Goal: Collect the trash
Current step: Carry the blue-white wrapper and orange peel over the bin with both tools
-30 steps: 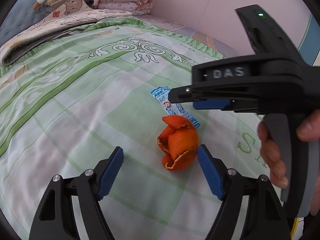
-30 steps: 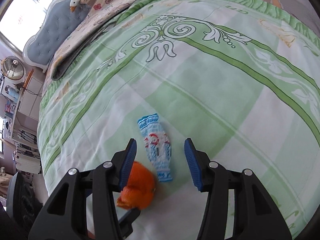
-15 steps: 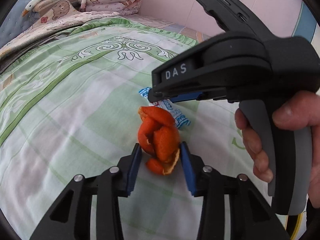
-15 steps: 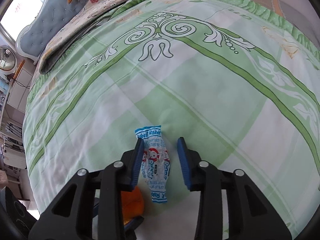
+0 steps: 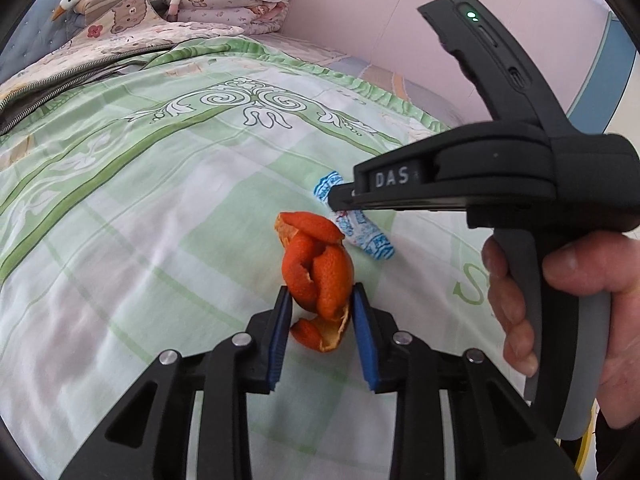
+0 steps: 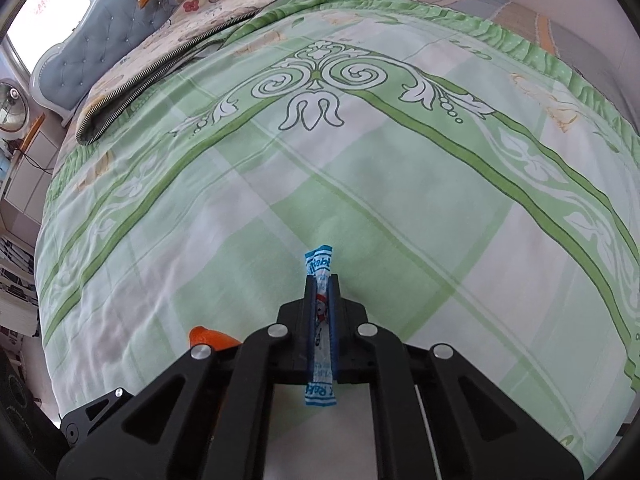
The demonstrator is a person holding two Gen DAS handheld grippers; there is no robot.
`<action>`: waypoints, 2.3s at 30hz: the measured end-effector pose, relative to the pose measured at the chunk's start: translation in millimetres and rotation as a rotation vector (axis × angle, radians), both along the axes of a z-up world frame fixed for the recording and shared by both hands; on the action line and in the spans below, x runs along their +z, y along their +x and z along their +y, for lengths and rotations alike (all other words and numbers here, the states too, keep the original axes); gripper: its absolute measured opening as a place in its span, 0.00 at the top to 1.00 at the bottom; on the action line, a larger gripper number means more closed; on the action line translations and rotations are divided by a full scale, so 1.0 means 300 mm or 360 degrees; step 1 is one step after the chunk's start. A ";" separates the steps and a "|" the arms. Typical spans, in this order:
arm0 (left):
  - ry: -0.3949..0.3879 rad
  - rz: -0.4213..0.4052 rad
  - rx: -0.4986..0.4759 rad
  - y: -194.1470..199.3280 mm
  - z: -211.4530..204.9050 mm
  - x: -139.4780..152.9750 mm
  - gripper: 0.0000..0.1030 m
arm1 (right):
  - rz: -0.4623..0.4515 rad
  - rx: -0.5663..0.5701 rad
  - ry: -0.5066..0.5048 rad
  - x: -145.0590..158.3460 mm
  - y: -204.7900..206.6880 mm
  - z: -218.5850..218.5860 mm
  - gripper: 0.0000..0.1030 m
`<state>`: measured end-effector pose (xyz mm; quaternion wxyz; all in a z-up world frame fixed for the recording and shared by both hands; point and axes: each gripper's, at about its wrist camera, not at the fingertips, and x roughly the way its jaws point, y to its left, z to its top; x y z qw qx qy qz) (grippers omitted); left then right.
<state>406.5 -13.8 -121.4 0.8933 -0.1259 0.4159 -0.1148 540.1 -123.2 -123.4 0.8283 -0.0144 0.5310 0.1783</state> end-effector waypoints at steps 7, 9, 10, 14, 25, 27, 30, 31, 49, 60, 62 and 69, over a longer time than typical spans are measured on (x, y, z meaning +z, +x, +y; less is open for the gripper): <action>0.0049 -0.0065 0.0000 -0.047 0.000 0.054 0.73 | -0.0068 -0.0019 0.0065 0.102 -0.063 -0.053 0.95; 0.0067 -0.0093 -0.0012 -0.075 -0.006 0.083 0.72 | -0.0100 -0.0030 0.0080 0.138 -0.094 -0.074 0.95; 0.0073 -0.0107 -0.0017 -0.087 -0.008 0.097 0.73 | -0.0115 -0.0035 0.0090 0.158 -0.115 -0.087 0.95; 0.0082 -0.0161 -0.0055 -0.147 -0.018 0.164 0.72 | -0.0184 -0.0039 0.0106 0.238 -0.212 -0.139 0.95; 0.0109 -0.0343 -0.0151 -0.372 -0.085 0.377 0.72 | -0.0361 -0.0150 0.0141 0.436 -0.573 -0.393 0.95; 0.0117 -0.0384 -0.0179 -0.420 -0.111 0.414 0.72 | -0.0399 -0.0180 0.0139 0.469 -0.643 -0.443 0.95; 0.0107 -0.0434 -0.0232 -0.480 -0.148 0.460 0.72 | -0.0441 -0.0226 0.0147 0.507 -0.741 -0.511 0.95; 0.0105 -0.0447 -0.0250 -0.497 -0.160 0.473 0.72 | -0.0466 -0.0246 0.0143 0.521 -0.779 -0.538 0.95; 0.0110 -0.0616 -0.0589 -0.743 -0.477 0.592 0.72 | -0.0619 -0.0621 0.0230 0.583 -1.267 -0.971 0.95; 0.0149 -0.0523 -0.0785 -0.743 -0.724 0.516 0.72 | -0.0571 -0.0819 0.0257 0.501 -1.407 -1.183 0.95; 0.0152 -0.0482 -0.0819 -0.731 -0.770 0.484 0.72 | -0.0548 -0.0852 0.0266 0.471 -1.425 -1.221 0.95; 0.0201 -0.0329 -0.0946 -0.699 -0.934 0.335 0.72 | -0.0424 -0.0993 0.0320 0.342 -1.427 -1.328 0.95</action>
